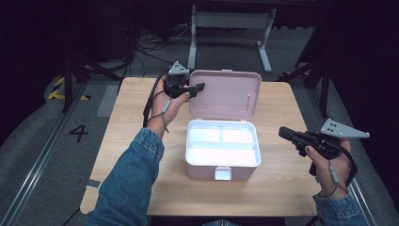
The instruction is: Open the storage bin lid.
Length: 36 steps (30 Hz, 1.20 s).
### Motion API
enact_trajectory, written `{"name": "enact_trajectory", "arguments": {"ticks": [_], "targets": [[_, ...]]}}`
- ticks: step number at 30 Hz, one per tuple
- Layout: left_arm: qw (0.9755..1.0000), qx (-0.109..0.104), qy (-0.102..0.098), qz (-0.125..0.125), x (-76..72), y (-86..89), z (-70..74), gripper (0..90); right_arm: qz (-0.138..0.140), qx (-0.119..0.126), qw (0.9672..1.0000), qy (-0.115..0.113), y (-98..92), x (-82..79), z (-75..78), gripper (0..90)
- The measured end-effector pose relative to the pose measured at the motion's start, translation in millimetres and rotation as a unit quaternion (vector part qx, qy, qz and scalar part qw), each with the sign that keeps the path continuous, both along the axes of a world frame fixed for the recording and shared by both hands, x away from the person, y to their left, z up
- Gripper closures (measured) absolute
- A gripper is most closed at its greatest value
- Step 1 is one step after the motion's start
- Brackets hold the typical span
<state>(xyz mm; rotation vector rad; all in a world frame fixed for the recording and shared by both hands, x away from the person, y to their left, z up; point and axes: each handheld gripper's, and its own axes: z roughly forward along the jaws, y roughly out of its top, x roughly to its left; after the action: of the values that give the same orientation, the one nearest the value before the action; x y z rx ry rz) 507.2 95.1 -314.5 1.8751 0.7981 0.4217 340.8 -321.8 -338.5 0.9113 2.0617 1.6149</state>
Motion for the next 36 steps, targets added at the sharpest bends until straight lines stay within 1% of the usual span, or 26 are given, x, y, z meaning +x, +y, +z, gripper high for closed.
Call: {"name": "enact_trajectory", "arguments": {"ticks": [1,3,6,10,11,13,14,17,19,21,22,25,26,29,33,34,36], "targets": [[1.0000,0.001,0.002,0.004,2.8,-0.5,-1.9,58.7,0.000,0.001,1.0000,-0.001,0.1,0.2,-0.2,86.8],[0.9998,0.002,0.016,0.008,8.0,-1.7,-3.5,57.7,-0.001,0.000,1.0000,0.002,-0.1,0.2,-0.2,86.7],[0.9995,0.001,0.030,0.013,15.1,-3.2,-6.0,56.4,0.000,0.003,1.0000,0.004,1.1,0.5,-0.5,86.6],[0.9990,-0.001,0.043,0.017,23.7,-2.9,-12.5,55.0,0.001,0.002,1.0000,0.002,-0.1,0.2,0.1,86.5],[0.9990,-0.001,0.041,0.019,25.0,-2.9,-14.1,54.9,0.000,0.004,1.0000,0.004,-0.8,0.5,0.0,86.3],[0.9986,0.000,0.048,0.022,27.1,-3.0,-17.2,54.6,-0.001,0.004,1.0000,0.006,-1.4,1.0,-0.6,86.0],[0.9987,0.001,0.046,0.022,29.1,-2.7,-18.9,54.2,-0.001,0.005,1.0000,0.004,-1.5,1.6,-1.2,85.8],[0.9980,0.002,0.058,0.025,33.2,-2.1,-23.0,54.3,0.000,0.005,1.0000,0.006,-1.7,2.3,-1.6,85.7],[0.9977,0.005,0.061,0.027,36.5,-1.4,-26.0,54.7,0.000,0.006,1.0000,0.007,-1.9,2.4,-1.9,85.6],[0.9970,0.005,0.072,0.030,39.3,-1.1,-29.4,54.9,-0.001,0.007,0.9999,0.008,-2.3,2.4,-2.1,85.6],[0.9967,0.009,0.075,0.029,40.3,-0.6,-30.2,55.0,-0.002,0.008,0.9999,0.009,-2.5,2.4,-2.3,85.5],[0.9961,0.011,0.081,0.031,43.8,-0.5,-34.3,55.1,-0.002,0.008,0.9999,0.010,-2.6,2.9,-2.7,85.5],[0.9957,0.007,0.086,0.034,44.4,-1.0,-35.8,55.0,-0.001,0.008,0.9999,0.008,-2.6,3.4,-2.9,85.5],[0.9953,0.012,0.090,0.034,46.7,-1.9,-38.8,54.5,-0.002,0.005,0.9999,0.012,-2.5,3.8,-3.5,85.4],[0.9937,0.015,0.105,0.037,49.3,-3.4,-43.7,52.2,-0.001,0.006,0.9999,0.013,-2.9,4.2,-4.2,85.2],[0.9929,0.014,0.111,0.039,49.8,-3.5,-44.8,52.1,-0.001,0.006,0.9999,0.013,-3.1,4.2,-4.2,85.1],[0.9924,0.013,0.117,0.037,51.5,-3.2,-47.4,51.9,-0.002,0.006,0.9999,0.012,-3.6,4.3,-4.2,85.1]]}}
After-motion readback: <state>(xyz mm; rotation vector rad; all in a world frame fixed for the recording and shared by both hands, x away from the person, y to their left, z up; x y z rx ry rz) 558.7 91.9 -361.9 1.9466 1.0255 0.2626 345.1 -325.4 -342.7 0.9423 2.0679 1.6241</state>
